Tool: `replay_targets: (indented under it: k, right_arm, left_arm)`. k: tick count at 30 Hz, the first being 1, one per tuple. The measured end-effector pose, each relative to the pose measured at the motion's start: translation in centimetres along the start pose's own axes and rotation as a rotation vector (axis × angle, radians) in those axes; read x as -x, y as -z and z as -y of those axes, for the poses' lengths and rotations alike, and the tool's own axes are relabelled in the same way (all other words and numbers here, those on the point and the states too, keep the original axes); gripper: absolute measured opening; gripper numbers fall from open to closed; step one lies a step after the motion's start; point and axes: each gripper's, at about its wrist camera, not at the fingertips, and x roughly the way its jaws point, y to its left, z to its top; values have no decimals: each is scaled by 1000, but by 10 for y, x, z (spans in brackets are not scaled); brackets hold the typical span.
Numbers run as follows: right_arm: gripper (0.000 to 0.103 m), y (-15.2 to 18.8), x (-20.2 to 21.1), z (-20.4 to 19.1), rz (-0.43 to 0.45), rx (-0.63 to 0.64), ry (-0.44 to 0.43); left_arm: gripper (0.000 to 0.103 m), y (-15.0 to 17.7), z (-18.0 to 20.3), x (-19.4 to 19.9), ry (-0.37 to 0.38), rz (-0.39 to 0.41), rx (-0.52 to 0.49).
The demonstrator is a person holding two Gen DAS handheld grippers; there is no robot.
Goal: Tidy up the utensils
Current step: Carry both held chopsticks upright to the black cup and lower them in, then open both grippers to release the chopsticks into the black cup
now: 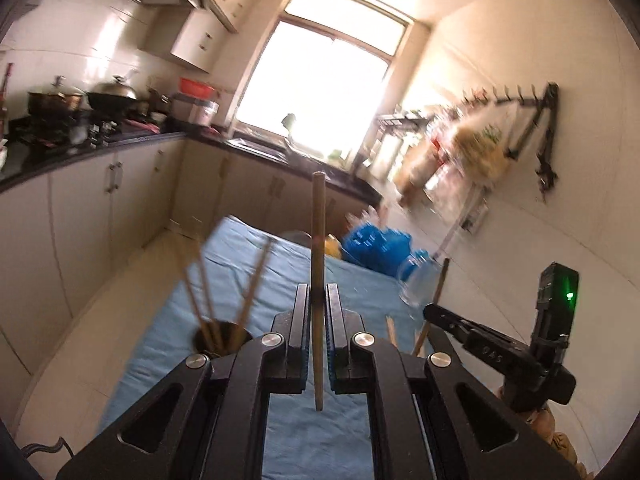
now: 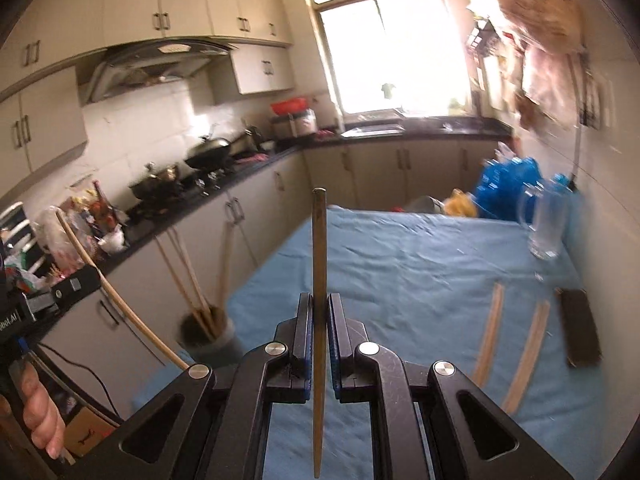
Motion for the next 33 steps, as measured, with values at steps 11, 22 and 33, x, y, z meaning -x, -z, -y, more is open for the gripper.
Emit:
replay_targets:
  k: [11,22,33]
  right_arm:
    - [8,-59,-40,-82,112,25,-157]
    - [8,-64,-100,-114,131,34,-139]
    - [9,-27,-149,-92,-32,25,-68]
  left_arm:
    - [6,-33,-54,10,-68,59,60]
    - [6,-42,-61,-39,-163,-62,-38]
    - [7,-16,-64,-72,-207,-172,-33]
